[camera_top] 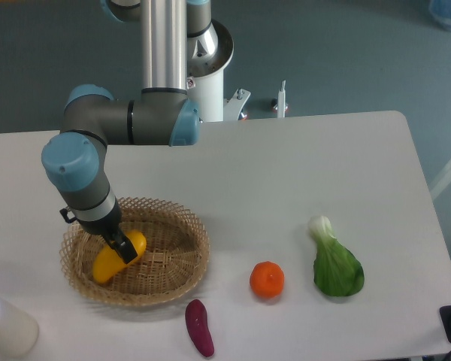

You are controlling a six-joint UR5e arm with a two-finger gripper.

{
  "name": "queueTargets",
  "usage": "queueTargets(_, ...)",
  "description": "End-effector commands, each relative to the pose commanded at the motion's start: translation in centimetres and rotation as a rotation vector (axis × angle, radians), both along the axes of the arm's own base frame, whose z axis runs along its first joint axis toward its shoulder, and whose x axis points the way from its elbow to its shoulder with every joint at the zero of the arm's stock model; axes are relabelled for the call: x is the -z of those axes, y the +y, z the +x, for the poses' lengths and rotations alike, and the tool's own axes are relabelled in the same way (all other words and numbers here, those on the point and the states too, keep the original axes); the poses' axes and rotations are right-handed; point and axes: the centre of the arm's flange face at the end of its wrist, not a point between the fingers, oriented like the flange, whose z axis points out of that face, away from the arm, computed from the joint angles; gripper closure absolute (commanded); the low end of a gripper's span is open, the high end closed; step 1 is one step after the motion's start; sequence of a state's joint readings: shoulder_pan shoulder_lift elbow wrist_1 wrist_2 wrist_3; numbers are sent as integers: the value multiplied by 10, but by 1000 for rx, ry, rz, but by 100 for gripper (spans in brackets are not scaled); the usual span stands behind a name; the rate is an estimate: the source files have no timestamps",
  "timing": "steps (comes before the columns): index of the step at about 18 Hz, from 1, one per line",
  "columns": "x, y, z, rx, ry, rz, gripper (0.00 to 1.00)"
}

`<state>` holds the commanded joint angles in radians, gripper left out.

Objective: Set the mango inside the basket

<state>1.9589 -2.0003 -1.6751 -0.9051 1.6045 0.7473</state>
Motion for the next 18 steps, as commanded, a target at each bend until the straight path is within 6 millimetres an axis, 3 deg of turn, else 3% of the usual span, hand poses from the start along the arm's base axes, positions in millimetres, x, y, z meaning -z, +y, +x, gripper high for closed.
queueTargets(2,-2,-2,-8,-34,9,27,0)
queueTargets(7,-27,-19,-75,-118,32,66,0)
queueTargets(10,-47,-63,-143,-115,32,18,0)
queueTargets(12,-50,-89,-181,-117,17,-20,0)
queueTargets(18,-48,-135,-259,-80,29,-42,0)
